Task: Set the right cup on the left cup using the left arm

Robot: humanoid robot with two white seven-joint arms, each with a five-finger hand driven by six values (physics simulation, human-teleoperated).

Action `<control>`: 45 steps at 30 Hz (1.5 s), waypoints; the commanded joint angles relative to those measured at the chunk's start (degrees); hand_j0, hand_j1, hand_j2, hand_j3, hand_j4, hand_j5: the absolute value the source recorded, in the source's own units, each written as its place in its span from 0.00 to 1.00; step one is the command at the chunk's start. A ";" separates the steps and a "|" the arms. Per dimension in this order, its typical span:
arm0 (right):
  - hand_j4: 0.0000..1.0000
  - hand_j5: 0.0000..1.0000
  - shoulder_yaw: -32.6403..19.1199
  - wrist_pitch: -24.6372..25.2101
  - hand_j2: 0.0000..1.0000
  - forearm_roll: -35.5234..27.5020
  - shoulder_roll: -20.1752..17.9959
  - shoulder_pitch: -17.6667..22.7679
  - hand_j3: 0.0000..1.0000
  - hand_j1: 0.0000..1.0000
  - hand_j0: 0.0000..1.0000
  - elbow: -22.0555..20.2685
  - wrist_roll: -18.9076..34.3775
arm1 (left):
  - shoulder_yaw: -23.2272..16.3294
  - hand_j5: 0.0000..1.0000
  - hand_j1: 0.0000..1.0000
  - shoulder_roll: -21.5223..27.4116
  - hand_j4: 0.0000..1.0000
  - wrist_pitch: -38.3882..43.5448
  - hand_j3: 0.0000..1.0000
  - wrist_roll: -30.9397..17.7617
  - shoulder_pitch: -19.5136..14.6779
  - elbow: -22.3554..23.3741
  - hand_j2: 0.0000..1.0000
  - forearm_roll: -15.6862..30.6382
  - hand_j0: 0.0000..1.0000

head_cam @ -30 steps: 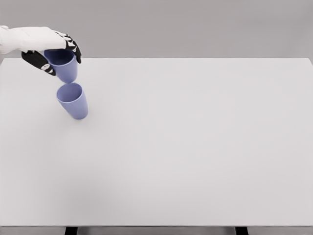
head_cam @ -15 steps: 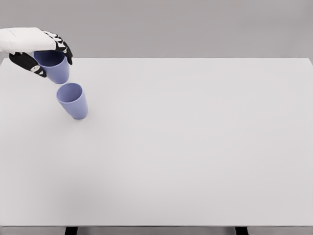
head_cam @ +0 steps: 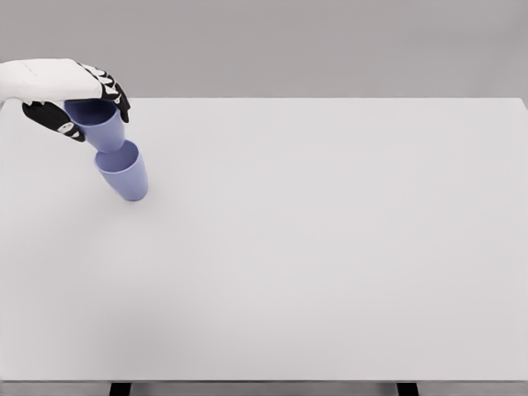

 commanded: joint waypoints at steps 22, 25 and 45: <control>1.00 1.00 0.00 0.00 1.00 0.00 0.00 0.00 1.00 1.00 1.00 0.00 0.01 | 0.89 0.63 0.63 1.98 0.63 0.19 0.63 -0.06 0.18 -4.34 0.63 0.84 0.63; 1.00 1.00 0.00 0.00 1.00 0.00 0.00 0.00 1.00 1.00 1.00 0.00 0.01 | 0.89 0.63 0.63 1.90 0.63 0.28 0.63 -0.06 0.09 -4.34 0.63 0.75 0.63; 1.00 1.00 0.00 0.00 1.00 0.00 0.00 0.00 1.00 1.00 1.00 0.00 0.01 | 0.28 0.63 0.63 1.37 0.63 0.72 0.63 -0.06 0.71 -4.25 0.63 0.05 0.63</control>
